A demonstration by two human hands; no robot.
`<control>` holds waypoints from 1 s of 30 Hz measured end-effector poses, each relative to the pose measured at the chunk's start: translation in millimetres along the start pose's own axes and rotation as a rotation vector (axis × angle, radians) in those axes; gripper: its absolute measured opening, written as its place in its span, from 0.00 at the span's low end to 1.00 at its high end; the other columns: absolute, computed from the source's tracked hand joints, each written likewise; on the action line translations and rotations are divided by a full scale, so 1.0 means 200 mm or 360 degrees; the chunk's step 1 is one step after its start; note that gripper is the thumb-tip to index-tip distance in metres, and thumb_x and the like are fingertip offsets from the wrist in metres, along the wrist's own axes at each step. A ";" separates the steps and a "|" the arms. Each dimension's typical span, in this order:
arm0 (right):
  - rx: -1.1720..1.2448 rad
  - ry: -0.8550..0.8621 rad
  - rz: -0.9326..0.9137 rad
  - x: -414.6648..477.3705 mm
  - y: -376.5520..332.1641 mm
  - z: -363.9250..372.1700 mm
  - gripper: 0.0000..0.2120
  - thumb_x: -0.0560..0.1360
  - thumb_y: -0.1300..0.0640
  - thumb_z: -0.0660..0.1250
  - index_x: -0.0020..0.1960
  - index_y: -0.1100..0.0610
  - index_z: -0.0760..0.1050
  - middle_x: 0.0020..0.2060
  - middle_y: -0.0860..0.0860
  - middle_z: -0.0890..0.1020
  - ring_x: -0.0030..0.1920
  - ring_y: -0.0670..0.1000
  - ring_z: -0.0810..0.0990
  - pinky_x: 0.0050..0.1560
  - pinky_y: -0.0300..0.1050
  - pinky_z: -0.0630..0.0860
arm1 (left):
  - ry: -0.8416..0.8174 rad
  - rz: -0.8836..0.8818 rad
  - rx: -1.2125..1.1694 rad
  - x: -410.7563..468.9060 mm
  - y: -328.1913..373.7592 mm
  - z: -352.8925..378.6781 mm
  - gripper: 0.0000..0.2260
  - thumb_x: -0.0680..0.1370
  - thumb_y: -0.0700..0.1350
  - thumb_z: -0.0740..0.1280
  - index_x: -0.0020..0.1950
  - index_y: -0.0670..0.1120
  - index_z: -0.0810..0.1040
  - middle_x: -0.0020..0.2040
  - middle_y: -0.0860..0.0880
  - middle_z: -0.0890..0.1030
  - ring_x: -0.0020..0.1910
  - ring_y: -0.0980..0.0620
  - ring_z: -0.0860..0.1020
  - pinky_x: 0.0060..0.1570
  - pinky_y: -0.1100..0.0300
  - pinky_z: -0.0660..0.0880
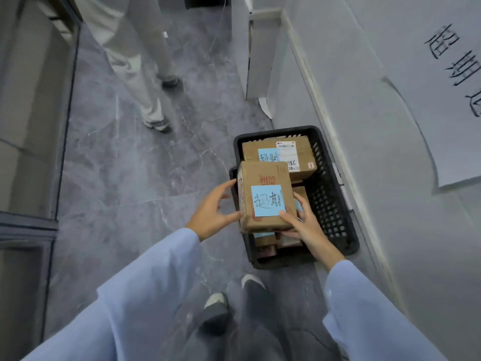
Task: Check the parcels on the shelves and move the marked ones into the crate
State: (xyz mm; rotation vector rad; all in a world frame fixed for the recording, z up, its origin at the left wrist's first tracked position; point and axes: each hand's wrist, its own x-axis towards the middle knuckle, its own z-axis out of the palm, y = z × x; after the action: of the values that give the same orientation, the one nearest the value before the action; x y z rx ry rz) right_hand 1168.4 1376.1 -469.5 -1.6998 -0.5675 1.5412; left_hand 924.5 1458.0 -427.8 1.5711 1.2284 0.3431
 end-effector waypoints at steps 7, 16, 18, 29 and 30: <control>-0.0186 0.0015 0.0038 0.34 0.19 -0.24 0.38 0.71 0.49 0.75 0.75 0.39 0.58 0.71 0.48 0.70 0.70 0.52 0.71 0.58 0.55 0.80 | 0.0369 -0.0088 0.0881 0.15 -0.18 0.11 0.34 0.75 0.64 0.61 0.79 0.54 0.57 0.79 0.52 0.59 0.76 0.47 0.59 0.73 0.45 0.59; -0.0211 -0.0001 0.0059 0.63 0.41 -0.14 0.33 0.75 0.57 0.72 0.73 0.43 0.59 0.69 0.50 0.70 0.67 0.53 0.73 0.62 0.60 0.77 | 0.0410 -0.0178 0.1063 0.21 -0.26 0.16 0.36 0.73 0.65 0.54 0.79 0.52 0.58 0.79 0.52 0.58 0.77 0.47 0.57 0.73 0.47 0.57; -0.0304 -0.0009 0.0012 0.65 0.44 -0.14 0.32 0.76 0.59 0.71 0.72 0.45 0.58 0.69 0.50 0.69 0.67 0.50 0.71 0.59 0.49 0.78 | 0.0407 -0.0213 0.1053 0.19 -0.26 0.16 0.36 0.73 0.65 0.54 0.79 0.52 0.57 0.79 0.51 0.58 0.78 0.47 0.56 0.73 0.48 0.56; -0.0874 0.0181 -0.0185 0.63 0.34 -0.13 0.30 0.73 0.51 0.75 0.70 0.51 0.66 0.67 0.54 0.72 0.67 0.55 0.71 0.64 0.58 0.73 | 0.0501 -0.0336 0.0987 0.05 -0.26 0.14 0.33 0.77 0.59 0.64 0.79 0.52 0.58 0.79 0.51 0.58 0.77 0.47 0.57 0.73 0.51 0.54; -0.0994 0.0197 -0.0227 0.63 0.31 -0.11 0.30 0.73 0.50 0.74 0.71 0.52 0.67 0.67 0.54 0.72 0.67 0.56 0.71 0.65 0.58 0.72 | 0.0525 -0.0349 0.0972 0.03 -0.25 0.13 0.33 0.78 0.57 0.66 0.79 0.52 0.58 0.79 0.51 0.58 0.77 0.47 0.57 0.73 0.51 0.54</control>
State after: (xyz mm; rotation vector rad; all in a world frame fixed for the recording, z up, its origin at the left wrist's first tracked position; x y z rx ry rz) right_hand 1201.6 1427.1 -597.4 -2.1336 -1.1646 1.2124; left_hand 920.4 1444.1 -482.5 1.9110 1.8698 0.0824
